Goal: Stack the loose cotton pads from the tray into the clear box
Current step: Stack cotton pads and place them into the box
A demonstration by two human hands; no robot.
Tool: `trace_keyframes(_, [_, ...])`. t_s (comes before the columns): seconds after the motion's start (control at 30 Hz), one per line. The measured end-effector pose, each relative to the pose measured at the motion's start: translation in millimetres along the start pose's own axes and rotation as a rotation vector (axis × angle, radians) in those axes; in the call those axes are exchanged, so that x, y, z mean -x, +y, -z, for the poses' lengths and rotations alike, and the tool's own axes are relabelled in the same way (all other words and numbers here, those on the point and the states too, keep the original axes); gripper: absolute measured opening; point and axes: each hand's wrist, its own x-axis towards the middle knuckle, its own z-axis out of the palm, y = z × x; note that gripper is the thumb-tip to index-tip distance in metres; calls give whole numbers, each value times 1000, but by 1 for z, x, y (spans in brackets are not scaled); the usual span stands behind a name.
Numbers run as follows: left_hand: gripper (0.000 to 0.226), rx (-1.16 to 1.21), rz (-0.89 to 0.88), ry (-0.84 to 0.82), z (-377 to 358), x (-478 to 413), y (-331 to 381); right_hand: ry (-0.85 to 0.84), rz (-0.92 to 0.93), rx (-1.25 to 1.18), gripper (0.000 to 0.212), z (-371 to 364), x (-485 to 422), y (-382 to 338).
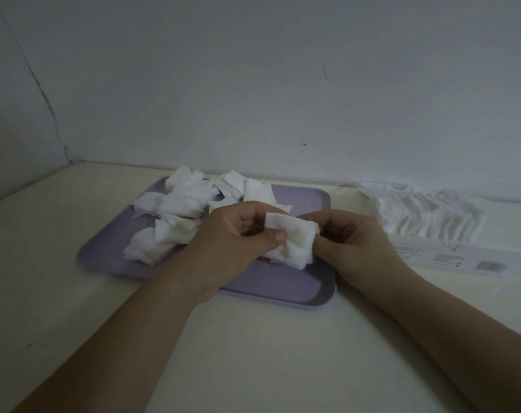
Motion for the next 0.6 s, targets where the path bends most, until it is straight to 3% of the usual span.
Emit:
trace_keyframes(0.17, [25,-109,-32,99,-4,1,1,-106,-62,-104,43,3,-1,-2])
trace_keyframes(0.27, [21,-167,-50,162,-9,4,6,-124,-41,-30,56,0,2,-6])
trace_keyframes(0.4, [14,-152,-89,250,-12,4,8,-74,-6,-16,51,-2,-1,-3])
trace_keyframes(0.6, [12,10,-4,287,-7,1,9,-70,-22,-62,49,2,-3,3])
